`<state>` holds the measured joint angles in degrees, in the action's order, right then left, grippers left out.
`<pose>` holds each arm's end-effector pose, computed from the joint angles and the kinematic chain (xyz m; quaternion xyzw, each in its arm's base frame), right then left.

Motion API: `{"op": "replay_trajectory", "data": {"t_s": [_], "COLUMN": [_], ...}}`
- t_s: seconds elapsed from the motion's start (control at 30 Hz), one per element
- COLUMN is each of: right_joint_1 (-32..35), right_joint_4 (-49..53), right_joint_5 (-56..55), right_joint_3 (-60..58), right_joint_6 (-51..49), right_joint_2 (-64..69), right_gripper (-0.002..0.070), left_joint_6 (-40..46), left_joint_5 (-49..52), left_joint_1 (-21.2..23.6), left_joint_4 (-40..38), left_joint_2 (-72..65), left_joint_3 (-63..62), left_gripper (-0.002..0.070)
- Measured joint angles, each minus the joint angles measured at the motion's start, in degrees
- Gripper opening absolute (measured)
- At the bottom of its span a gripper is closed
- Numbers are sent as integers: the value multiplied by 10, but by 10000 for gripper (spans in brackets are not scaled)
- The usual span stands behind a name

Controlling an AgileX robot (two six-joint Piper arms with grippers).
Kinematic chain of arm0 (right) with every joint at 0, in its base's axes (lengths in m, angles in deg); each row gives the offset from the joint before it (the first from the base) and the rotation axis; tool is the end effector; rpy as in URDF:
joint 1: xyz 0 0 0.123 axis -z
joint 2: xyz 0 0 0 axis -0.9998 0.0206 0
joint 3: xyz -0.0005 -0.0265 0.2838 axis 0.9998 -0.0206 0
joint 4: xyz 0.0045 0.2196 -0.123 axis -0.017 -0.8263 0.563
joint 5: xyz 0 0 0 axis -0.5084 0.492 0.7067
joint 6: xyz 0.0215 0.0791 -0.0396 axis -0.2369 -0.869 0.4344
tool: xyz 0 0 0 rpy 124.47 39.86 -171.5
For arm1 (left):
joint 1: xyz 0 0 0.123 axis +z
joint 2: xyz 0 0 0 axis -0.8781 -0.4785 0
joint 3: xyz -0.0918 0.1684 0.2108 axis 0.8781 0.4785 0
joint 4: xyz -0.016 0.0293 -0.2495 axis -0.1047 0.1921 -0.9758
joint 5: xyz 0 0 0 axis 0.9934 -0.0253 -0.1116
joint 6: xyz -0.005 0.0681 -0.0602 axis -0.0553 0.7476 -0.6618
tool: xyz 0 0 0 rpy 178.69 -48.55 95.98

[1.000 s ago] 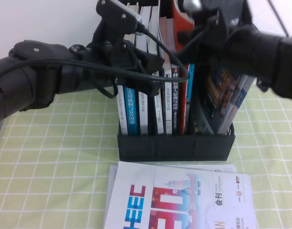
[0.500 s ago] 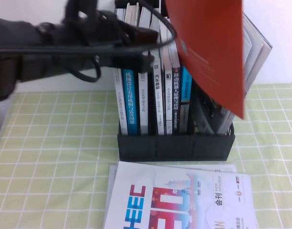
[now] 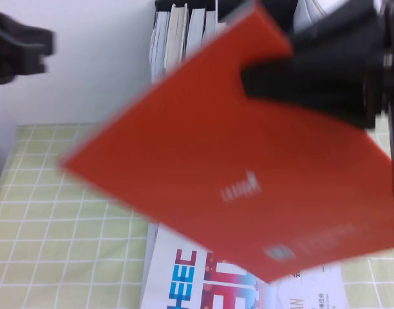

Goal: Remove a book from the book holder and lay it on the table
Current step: Place the picked book on the book

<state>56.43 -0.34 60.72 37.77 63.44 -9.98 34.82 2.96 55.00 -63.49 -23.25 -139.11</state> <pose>0.1666 0.1721 0.4599 -0.5148 0.5770 0.3129 0.5515 0.2200 -0.0569 0.4388 0.1371 0.8114 -0.1835 0.5377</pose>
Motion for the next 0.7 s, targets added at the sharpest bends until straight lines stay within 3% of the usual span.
{"op": "replay_trajectory", "data": {"t_s": [0.13,0.37,0.7], "right_joint_1": [0,-8,-149], "right_joint_4": [80,321,692], "right_joint_5": [67,54,-32], "right_joint_3": [0,0,0], "right_joint_6": [-27,-126,-354], "right_joint_2": [15,96,191], "right_gripper": [14,14,14], "left_joint_6": [-35,-37,-34], "left_joint_5": [11,46,52], "left_joint_1": [36,21,7], "left_joint_4": [30,1,-21], "left_joint_2": [40,93,130], "left_joint_3": [25,122,220], "left_gripper": [-3,-3,-3]}}
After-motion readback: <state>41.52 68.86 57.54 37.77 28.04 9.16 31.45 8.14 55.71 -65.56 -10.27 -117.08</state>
